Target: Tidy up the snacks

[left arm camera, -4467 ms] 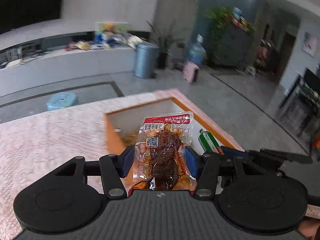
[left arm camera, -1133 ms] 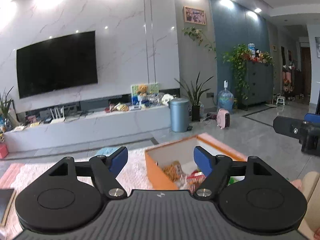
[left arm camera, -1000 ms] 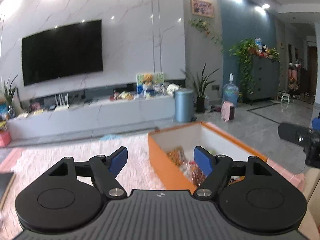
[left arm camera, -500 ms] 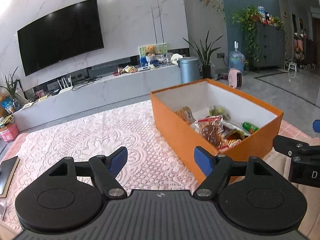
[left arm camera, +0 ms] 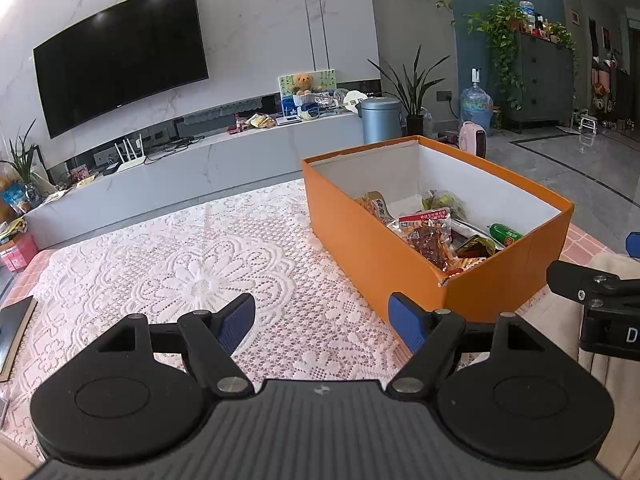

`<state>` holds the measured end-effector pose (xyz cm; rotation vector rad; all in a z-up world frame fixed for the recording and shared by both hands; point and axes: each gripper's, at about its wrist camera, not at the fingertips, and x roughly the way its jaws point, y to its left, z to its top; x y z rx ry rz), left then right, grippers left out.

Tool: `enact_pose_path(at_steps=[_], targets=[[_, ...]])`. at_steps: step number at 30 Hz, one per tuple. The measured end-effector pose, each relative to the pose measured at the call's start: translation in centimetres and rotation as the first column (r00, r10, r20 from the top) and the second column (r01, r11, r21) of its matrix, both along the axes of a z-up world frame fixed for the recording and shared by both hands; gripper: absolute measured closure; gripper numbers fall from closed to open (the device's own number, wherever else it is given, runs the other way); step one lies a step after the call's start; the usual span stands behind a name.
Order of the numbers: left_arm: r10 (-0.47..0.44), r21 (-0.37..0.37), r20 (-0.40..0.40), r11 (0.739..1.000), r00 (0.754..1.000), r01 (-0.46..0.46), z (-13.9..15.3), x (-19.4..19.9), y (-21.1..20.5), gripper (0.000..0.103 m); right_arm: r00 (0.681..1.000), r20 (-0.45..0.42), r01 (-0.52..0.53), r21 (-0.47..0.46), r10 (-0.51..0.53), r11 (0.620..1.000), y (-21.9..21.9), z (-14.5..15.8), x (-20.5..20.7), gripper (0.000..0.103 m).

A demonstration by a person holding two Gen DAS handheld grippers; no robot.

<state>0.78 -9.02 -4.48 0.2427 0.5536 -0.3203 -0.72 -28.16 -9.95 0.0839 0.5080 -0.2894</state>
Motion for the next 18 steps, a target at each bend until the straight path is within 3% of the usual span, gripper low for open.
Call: enact_pose_path(at_steps=[18], targets=[[-0.005,0.002,-0.008,1.000,1.000,0.005,0.21,-0.02,-0.21,0.014,1.000,-0.002,-0.002,-0.004,0.002,1.000,0.08,-0.06,-0.03,0.011]])
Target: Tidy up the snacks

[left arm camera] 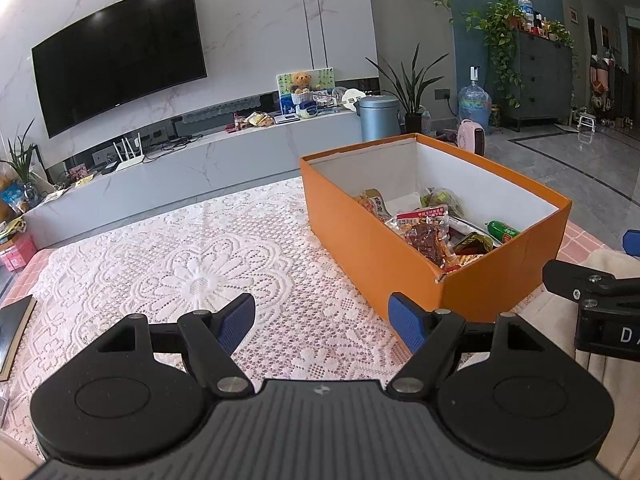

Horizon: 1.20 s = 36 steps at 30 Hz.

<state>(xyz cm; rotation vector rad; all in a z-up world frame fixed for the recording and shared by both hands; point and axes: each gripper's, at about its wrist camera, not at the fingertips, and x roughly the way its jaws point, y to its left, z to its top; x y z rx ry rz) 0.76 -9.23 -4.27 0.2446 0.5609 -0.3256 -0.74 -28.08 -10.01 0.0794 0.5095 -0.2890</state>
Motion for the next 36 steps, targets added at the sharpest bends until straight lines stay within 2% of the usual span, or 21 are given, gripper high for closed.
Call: enact_pose_path(at_steps=[36], targets=[[-0.002,-0.004,0.005,1.000,1.000,0.002,0.07,0.06,-0.01,0.014,1.000,-0.006,-0.012,0.000,0.012,1.000,-0.33,-0.28,0.03,0.011]])
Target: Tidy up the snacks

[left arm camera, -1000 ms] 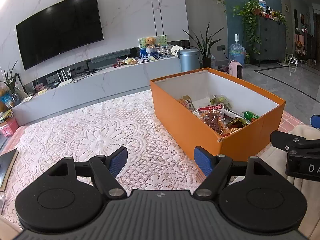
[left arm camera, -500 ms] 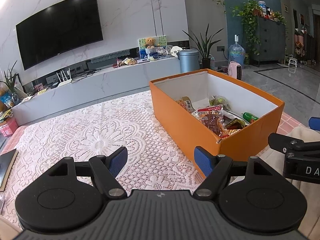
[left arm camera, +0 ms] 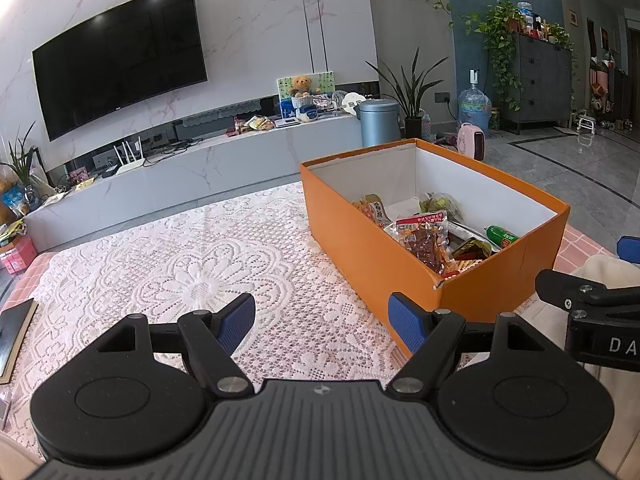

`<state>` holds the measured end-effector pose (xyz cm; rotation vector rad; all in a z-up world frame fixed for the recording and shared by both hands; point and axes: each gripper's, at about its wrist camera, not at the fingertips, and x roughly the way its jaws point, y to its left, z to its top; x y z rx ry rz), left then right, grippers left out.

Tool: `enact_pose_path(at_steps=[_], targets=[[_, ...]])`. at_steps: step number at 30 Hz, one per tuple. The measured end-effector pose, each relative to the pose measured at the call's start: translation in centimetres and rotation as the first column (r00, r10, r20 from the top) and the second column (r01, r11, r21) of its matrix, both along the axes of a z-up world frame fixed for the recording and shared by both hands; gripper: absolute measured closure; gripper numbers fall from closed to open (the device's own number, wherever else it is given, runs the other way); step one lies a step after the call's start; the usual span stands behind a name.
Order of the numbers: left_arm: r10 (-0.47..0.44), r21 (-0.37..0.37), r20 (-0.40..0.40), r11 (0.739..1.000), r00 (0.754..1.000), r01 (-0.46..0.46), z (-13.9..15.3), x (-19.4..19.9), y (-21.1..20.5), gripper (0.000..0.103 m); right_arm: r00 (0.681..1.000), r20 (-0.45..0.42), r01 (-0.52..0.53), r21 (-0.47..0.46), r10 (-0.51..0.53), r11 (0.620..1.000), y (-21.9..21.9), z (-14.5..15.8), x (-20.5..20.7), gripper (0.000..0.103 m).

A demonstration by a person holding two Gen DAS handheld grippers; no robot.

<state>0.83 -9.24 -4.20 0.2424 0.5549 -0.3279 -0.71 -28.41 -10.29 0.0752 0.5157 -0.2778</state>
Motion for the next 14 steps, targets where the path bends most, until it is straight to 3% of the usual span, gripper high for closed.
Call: enact_pose_path(at_steps=[14], targets=[[-0.007,-0.008,0.011,1.000,1.000,0.007,0.36,-0.13,0.00,0.014,1.000,0.000,0.000,0.000,0.000,1.000,0.04,0.03,0.00,0.011]])
